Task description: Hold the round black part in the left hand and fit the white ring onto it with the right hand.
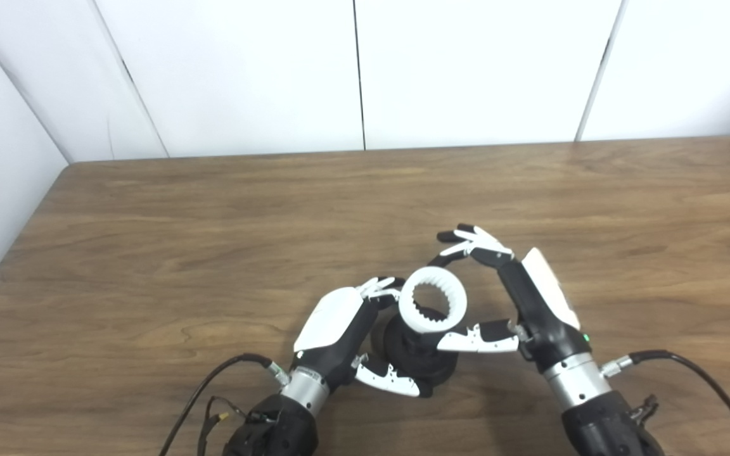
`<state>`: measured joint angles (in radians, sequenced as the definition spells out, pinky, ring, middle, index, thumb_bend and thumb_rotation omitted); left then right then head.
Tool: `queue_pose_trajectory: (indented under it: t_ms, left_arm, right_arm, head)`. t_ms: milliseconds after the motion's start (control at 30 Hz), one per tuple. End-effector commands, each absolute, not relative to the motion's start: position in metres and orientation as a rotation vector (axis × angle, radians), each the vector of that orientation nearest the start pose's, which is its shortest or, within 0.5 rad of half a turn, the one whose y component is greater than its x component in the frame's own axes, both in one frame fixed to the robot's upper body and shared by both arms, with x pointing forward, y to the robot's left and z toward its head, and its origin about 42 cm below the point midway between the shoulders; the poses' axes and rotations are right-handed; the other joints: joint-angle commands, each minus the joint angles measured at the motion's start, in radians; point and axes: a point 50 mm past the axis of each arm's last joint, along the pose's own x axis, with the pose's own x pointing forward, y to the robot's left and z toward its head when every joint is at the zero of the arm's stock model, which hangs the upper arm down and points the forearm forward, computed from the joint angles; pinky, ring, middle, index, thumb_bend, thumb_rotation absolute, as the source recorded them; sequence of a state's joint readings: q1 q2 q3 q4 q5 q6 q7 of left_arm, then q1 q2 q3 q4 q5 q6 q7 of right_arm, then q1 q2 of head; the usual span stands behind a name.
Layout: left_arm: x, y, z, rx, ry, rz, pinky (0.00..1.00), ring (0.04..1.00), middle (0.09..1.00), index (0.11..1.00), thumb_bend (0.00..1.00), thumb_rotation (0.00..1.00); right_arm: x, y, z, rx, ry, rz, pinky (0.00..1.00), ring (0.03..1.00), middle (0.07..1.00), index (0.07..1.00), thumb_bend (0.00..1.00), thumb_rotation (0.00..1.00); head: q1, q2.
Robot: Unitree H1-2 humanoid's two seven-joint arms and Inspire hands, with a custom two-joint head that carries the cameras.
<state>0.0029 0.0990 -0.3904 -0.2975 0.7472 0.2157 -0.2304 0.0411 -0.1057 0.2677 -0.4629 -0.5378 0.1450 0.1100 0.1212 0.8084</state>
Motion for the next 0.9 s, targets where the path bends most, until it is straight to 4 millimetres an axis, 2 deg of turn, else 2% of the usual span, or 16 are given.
queue_pose_trajectory:
  t_ms: [0, 200, 867]
  left_arm:
    - [0.261, 0.133, 0.156, 0.834, -0.133, -0.403, 0.92, 0.951, 0.916, 0.632, 0.89, 0.29]
    - [0.261, 0.133, 0.158, 0.836, -0.126, -0.404, 0.93, 0.957, 0.921, 0.638, 0.88, 0.28]
    - [0.261, 0.136, 0.161, 0.843, -0.132, -0.404, 0.93, 0.953, 0.918, 0.634, 0.88, 0.29]
  right_arm:
    - [0.244, -0.164, 0.193, -0.602, -0.314, 0.226, 0.82, 0.896, 0.805, 0.480, 0.52, 0.15]
    - [0.247, -0.164, 0.187, -0.620, -0.295, 0.237, 0.82, 0.897, 0.808, 0.480, 0.52, 0.15]
    - [0.250, -0.174, 0.177, -0.664, -0.272, 0.269, 0.94, 0.907, 0.817, 0.481, 0.52, 0.15]
  head:
    - [0.001, 0.001]
    - [0.003, 0.008]
    - [0.002, 0.020]
